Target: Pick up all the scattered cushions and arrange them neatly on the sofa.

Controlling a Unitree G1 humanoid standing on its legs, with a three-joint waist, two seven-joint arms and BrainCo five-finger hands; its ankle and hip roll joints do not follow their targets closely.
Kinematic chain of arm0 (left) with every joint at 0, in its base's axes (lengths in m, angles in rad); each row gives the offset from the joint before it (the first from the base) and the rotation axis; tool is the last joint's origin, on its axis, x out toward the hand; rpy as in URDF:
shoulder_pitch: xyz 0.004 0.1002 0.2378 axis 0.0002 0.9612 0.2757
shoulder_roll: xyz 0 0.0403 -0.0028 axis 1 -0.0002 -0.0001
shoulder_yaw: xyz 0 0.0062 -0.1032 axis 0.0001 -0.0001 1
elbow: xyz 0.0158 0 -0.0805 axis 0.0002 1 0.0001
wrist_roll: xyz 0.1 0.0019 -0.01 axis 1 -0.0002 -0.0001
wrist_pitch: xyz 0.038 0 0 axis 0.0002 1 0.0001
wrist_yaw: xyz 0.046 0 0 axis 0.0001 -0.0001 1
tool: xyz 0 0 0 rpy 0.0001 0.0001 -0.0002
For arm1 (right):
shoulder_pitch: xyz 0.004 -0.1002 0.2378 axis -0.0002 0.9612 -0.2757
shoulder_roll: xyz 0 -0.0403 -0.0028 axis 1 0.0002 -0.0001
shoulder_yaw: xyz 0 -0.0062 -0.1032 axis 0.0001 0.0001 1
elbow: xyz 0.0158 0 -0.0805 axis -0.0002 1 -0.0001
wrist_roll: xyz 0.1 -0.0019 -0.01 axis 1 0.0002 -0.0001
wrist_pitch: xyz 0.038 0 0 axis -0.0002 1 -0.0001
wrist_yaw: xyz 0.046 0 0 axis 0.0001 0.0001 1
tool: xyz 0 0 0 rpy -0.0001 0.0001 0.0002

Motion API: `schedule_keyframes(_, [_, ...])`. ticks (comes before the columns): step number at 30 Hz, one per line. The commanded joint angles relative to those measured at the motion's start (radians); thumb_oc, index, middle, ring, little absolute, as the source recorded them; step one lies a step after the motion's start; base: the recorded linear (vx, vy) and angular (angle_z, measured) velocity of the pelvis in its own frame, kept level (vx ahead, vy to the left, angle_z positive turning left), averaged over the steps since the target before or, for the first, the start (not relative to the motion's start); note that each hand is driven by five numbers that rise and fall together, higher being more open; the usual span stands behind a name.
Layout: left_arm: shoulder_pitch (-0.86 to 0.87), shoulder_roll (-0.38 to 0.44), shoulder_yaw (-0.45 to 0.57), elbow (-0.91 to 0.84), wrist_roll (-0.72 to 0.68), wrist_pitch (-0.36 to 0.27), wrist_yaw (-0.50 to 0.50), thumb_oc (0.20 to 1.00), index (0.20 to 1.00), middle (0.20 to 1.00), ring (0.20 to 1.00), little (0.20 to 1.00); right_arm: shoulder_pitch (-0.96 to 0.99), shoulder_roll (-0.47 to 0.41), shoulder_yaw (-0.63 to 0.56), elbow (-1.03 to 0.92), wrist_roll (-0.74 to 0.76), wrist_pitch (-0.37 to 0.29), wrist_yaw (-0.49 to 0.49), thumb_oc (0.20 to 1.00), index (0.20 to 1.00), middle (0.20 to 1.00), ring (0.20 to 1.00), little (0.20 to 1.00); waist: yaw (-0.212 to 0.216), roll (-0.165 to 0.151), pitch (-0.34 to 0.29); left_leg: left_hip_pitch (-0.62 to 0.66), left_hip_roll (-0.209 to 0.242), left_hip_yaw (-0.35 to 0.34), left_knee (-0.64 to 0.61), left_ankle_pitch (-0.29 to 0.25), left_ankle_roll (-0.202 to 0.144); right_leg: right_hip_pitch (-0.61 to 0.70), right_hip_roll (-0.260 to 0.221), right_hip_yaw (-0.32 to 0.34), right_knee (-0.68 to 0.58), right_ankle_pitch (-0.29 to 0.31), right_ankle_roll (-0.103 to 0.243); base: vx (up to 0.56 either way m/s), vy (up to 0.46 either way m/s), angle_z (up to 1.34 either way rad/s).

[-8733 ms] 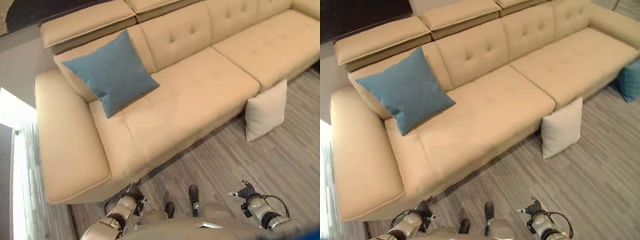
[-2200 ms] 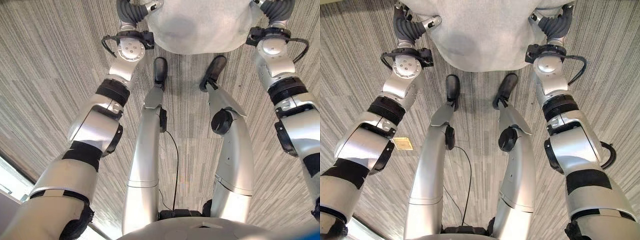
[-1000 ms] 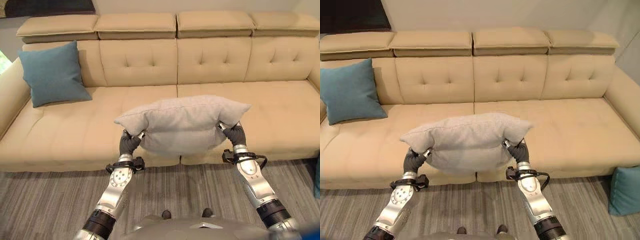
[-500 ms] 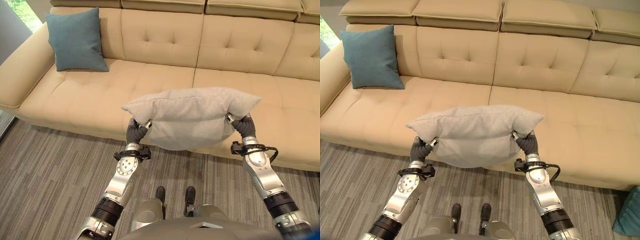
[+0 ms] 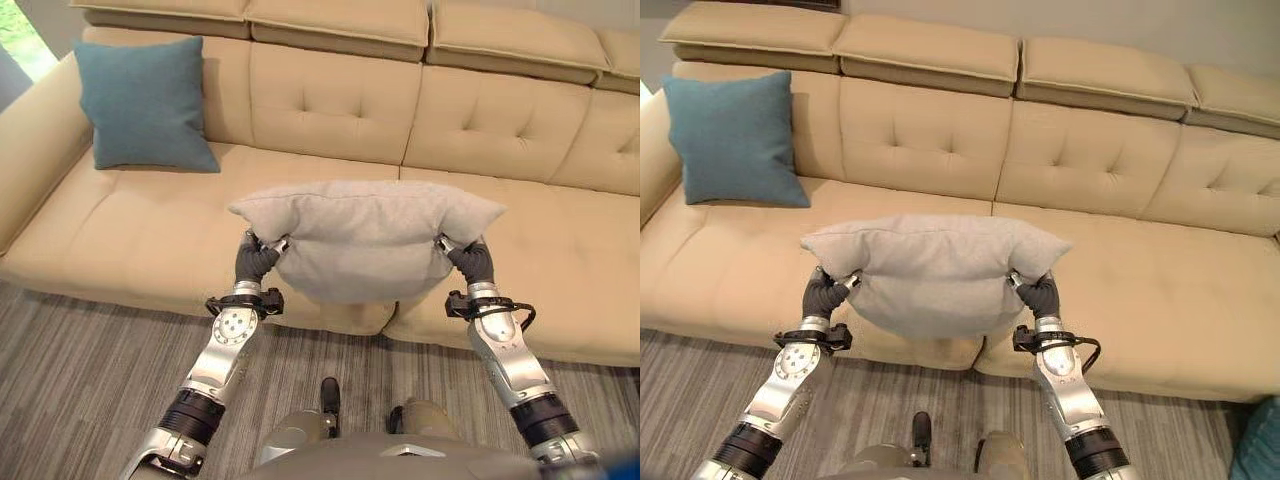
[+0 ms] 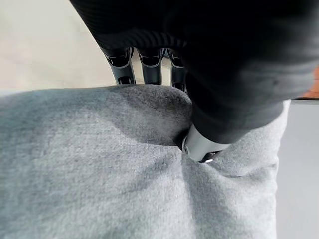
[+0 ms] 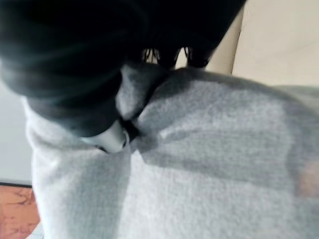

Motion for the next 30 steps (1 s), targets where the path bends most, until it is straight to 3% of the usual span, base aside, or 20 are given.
schedule_keyframes(1, [-0.047,-0.039,-0.029,-0.118,0.067,-0.090,-0.046,0.200,0.200,0.200,0.200,0.200,-0.120,0.005,0.027,-0.066,-0.032,-0.092,0.044,0.200,0.200,0.200,0.200,0.200,0.015,-0.003,-0.042,0.001,0.061,-0.048,0.067,-0.146,-0.074,0.097,0.048,-0.072,-0.298,0.142,-0.027,0.15,-0.052,-0.33])
schedule_keyframes(3, [-0.053,-0.044,-0.025,-0.118,0.069,-0.092,-0.047,0.200,0.200,0.200,0.200,0.200,-0.135,-0.002,0.029,-0.066,-0.033,-0.090,0.045,0.200,0.200,0.200,0.200,0.200,0.006,0.000,-0.036,0.031,0.059,-0.058,0.052,-0.156,-0.079,0.054,0.056,-0.064,-0.395,0.199,-0.018,0.17,-0.089,-0.41])
schedule_keyframes(7, [-0.065,-0.060,-0.033,-0.109,0.077,-0.101,-0.049,0.200,0.200,0.200,0.200,0.200,-0.121,-0.002,0.022,-0.065,-0.040,-0.096,0.043,0.200,0.200,0.200,0.200,0.200,-0.004,-0.017,-0.035,0.042,0.055,-0.079,0.070,-0.180,-0.097,0.081,0.048,-0.062,-0.465,0.230,-0.021,0.14,-0.152,0.03])
schedule_keyframes(14, [-0.076,-0.083,-0.057,-0.101,0.055,-0.092,-0.067,0.200,0.200,0.200,0.200,0.200,-0.068,-0.041,-0.021,-0.071,-0.029,-0.097,0.034,0.200,0.200,0.200,0.200,0.200,-0.029,-0.016,-0.057,0.028,0.100,-0.101,0.175,-0.219,-0.152,0.178,0.074,-0.107,-0.517,0.193,-0.056,0.16,-0.172,0.30])
schedule_keyframes(15, [-0.081,-0.087,-0.062,-0.093,0.044,-0.087,-0.067,0.200,0.200,0.200,0.200,0.200,-0.061,-0.052,-0.028,-0.070,-0.013,-0.096,0.033,0.200,0.200,0.200,0.200,0.200,-0.028,-0.025,-0.039,-0.037,0.104,-0.113,0.271,-0.216,-0.165,0.203,0.072,-0.108,-0.523,0.171,-0.073,0.10,-0.099,0.27])
schedule_keyframes(16, [-0.081,-0.087,-0.065,-0.094,0.043,-0.086,-0.070,0.200,0.200,0.200,0.200,0.200,-0.062,-0.054,-0.030,-0.069,-0.011,-0.096,0.033,0.200,0.200,0.200,0.200,0.200,-0.029,-0.025,-0.036,-0.053,0.106,-0.117,0.267,-0.214,-0.164,0.204,0.073,-0.111,-0.524,0.169,-0.075,0.09,-0.057,0.24])
schedule_keyframes(18, [-0.084,-0.087,-0.067,-0.094,0.043,-0.083,-0.070,0.200,0.200,0.200,0.200,0.200,-0.060,-0.057,-0.035,-0.068,-0.007,-0.096,0.030,0.200,0.200,0.200,0.200,0.200,-0.030,-0.031,-0.033,-0.088,0.110,-0.119,0.249,-0.191,-0.165,0.207,0.070,-0.112,-0.529,0.166,-0.073,0.07,0.034,0.24])
schedule_keyframes(19, [-0.092,-0.084,-0.071,-0.090,0.048,-0.076,-0.069,0.200,0.200,0.200,0.200,0.200,-0.061,-0.057,-0.038,-0.064,-0.005,-0.096,0.022,0.200,0.200,0.200,0.200,0.200,-0.022,-0.032,-0.026,-0.140,0.115,-0.121,0.191,-0.136,-0.165,0.215,0.079,-0.111,-0.532,0.152,-0.073,0.09,0.046,0.32])
schedule_keyframes(23, [-0.085,-0.079,-0.064,-0.099,0.051,-0.075,-0.066,0.200,0.200,0.200,0.200,0.200,-0.062,-0.053,-0.036,-0.059,-0.008,-0.094,0.013,0.200,0.200,0.200,0.200,0.200,-0.004,-0.027,-0.021,-0.186,0.120,-0.141,0.135,-0.076,-0.180,0.234,0.091,-0.096,-0.537,0.131,-0.074,0.13,0.090,0.02])
schedule_keyframes(30, [-0.049,-0.054,-0.054,-0.115,0.054,-0.075,-0.083,0.200,0.200,0.200,0.200,0.200,-0.068,-0.017,-0.019,-0.065,-0.020,-0.090,0.033,0.200,0.200,0.200,0.200,0.200,0.023,-0.033,-0.045,-0.140,0.101,-0.128,0.134,-0.107,-0.147,0.256,0.057,-0.052,-0.490,0.112,-0.049,0.18,0.196,-0.26])
